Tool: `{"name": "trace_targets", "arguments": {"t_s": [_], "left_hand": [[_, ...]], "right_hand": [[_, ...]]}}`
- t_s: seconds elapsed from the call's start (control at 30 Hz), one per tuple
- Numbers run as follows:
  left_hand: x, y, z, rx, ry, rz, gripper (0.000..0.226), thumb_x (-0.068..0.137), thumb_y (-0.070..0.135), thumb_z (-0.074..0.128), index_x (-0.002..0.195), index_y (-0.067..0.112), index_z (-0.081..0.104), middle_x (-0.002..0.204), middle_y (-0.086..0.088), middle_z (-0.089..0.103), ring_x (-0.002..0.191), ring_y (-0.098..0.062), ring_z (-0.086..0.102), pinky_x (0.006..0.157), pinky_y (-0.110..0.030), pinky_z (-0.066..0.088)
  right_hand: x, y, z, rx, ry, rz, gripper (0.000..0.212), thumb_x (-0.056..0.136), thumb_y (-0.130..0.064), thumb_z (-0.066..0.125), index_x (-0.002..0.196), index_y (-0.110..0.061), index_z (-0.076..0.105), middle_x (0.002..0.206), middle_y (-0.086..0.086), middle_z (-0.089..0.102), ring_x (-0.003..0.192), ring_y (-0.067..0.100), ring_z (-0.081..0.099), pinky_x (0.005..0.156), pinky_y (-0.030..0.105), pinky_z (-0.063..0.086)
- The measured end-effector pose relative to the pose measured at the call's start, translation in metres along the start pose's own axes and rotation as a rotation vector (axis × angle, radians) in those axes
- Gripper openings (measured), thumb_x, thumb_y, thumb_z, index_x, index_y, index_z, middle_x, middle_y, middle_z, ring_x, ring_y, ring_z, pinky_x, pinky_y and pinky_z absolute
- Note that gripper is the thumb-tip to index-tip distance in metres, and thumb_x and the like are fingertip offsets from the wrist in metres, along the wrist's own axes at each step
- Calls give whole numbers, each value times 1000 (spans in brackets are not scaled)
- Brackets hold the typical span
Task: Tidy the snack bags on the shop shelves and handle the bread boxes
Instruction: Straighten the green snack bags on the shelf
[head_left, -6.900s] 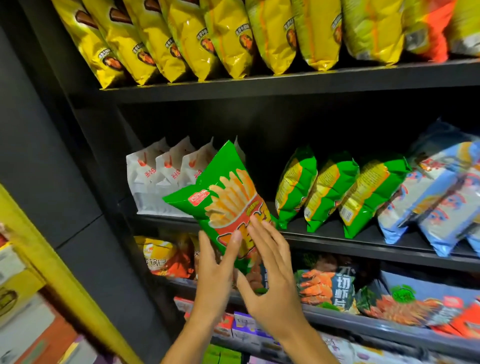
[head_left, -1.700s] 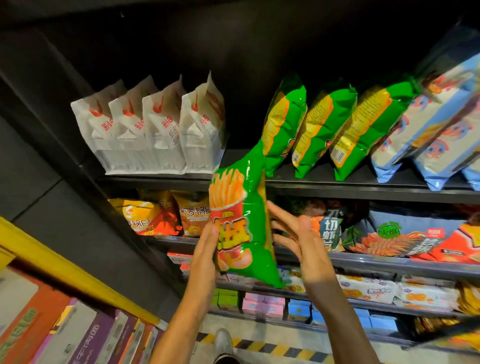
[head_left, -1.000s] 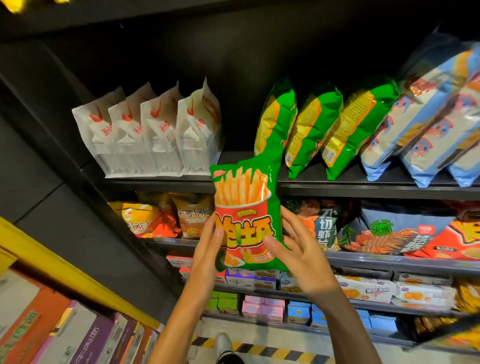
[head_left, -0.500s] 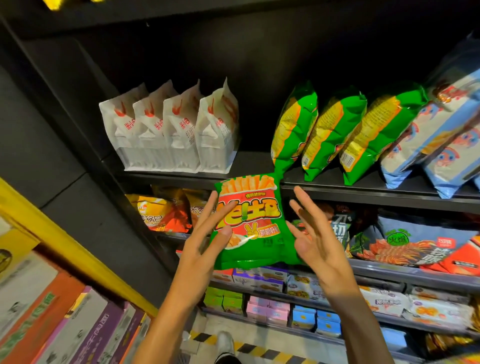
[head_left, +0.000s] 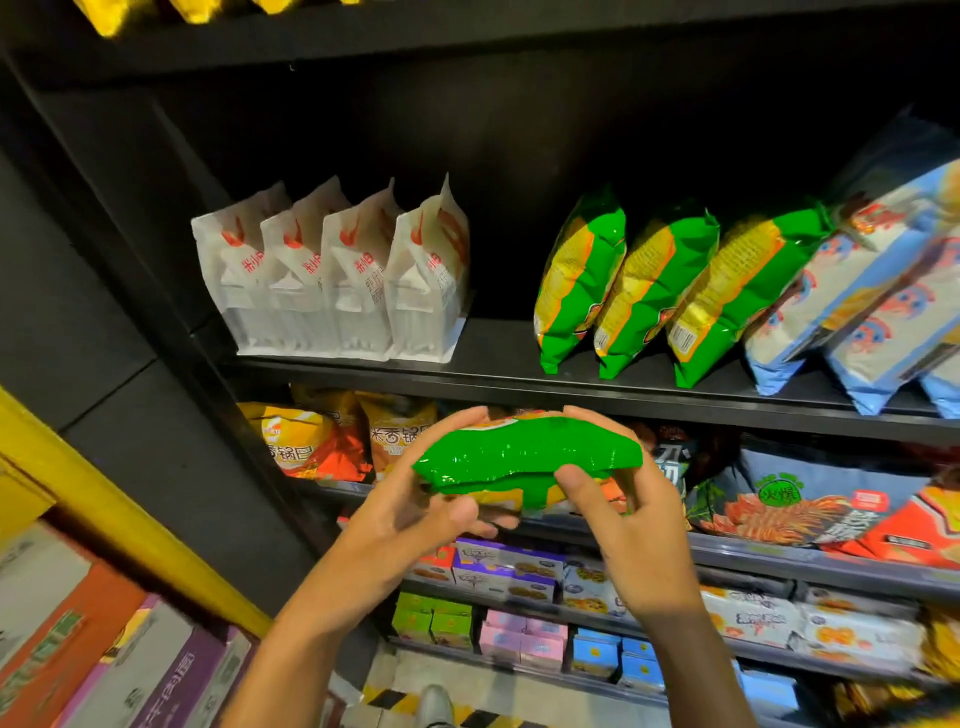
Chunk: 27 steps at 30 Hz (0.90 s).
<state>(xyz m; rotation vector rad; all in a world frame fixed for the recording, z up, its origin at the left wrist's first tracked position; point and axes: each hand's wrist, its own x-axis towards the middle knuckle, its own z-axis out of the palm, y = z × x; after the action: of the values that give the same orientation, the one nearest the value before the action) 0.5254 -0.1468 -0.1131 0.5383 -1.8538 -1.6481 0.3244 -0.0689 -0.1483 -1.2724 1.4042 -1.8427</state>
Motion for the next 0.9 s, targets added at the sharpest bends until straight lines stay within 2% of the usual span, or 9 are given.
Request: {"name": "trace_targets", "arguments": {"t_s": [0.1, 0.2, 0.33, 0.43, 0.53, 0.67, 0.73, 0.8, 0.9], "left_hand": [[8, -3, 2, -12, 119, 12, 46, 102, 15, 55, 146, 24, 49, 139, -1, 65, 121, -22, 67, 93, -24, 55], [10, -7, 1, -47, 161, 19, 39, 101, 24, 56, 139, 33, 57, 136, -11, 66, 108, -36, 72, 92, -35, 59], [12, -15, 0, -31, 178, -13, 40, 103, 23, 53, 143, 24, 51, 131, -12, 69, 100, -39, 75, 89, -37, 61], [11, -22, 2, 59, 120, 19, 46, 101, 20, 58, 146, 18, 49, 139, 1, 63, 123, -25, 66, 97, -30, 56], [12, -26, 6, 81, 80, 18, 51, 99, 12, 60, 148, 14, 44, 142, 6, 59, 126, -19, 63, 95, -24, 54], [17, -33, 8, 128, 146, 43, 47, 101, 28, 58, 147, 23, 48, 144, 7, 57, 135, -20, 55, 101, -26, 51], [18, -36, 7, 102, 160, 40, 50, 102, 38, 58, 150, 34, 44, 147, 4, 56, 134, -24, 57, 102, -36, 54], [17, -35, 9, 61, 183, 15, 55, 99, 47, 57, 151, 48, 38, 149, 1, 56, 129, -24, 62, 100, -36, 55], [18, -36, 10, 56, 208, -43, 37, 102, 48, 51, 138, 48, 57, 137, 0, 67, 120, -25, 68, 94, -29, 56]], "right_hand": [[2, -6, -1, 26, -75, 44, 42, 81, -50, 72, 121, -61, 64, 124, -21, 71, 120, 3, 64, 95, 17, 51], [3, -7, -4, 21, -137, 47, 40, 96, -36, 73, 134, -38, 63, 129, -15, 71, 124, 8, 64, 98, 22, 52], [4, -8, -3, 52, -34, 68, 25, 88, -27, 65, 111, -21, 75, 103, -10, 79, 97, 6, 74, 79, 14, 53], [6, -7, 1, 67, 108, 75, 20, 87, -26, 66, 93, -14, 79, 82, -7, 80, 77, 4, 74, 66, 12, 53], [9, -2, 2, 72, 199, 101, 22, 85, -27, 69, 88, -9, 81, 75, -3, 78, 69, 5, 73, 62, 14, 52], [8, 5, 0, 54, 206, 117, 26, 85, -29, 70, 93, -8, 82, 79, -1, 80, 75, 8, 76, 65, 15, 54], [7, 6, 1, 46, 210, 121, 27, 85, -28, 70, 96, -7, 82, 79, -2, 80, 75, 8, 76, 64, 14, 54], [6, 7, 1, 54, 219, 133, 24, 85, -25, 71, 99, -8, 82, 79, -5, 80, 74, 4, 75, 63, 13, 54], [6, 10, 2, 39, 207, 118, 22, 85, -24, 71, 100, -13, 81, 86, -5, 81, 82, 7, 77, 67, 15, 56]]}}
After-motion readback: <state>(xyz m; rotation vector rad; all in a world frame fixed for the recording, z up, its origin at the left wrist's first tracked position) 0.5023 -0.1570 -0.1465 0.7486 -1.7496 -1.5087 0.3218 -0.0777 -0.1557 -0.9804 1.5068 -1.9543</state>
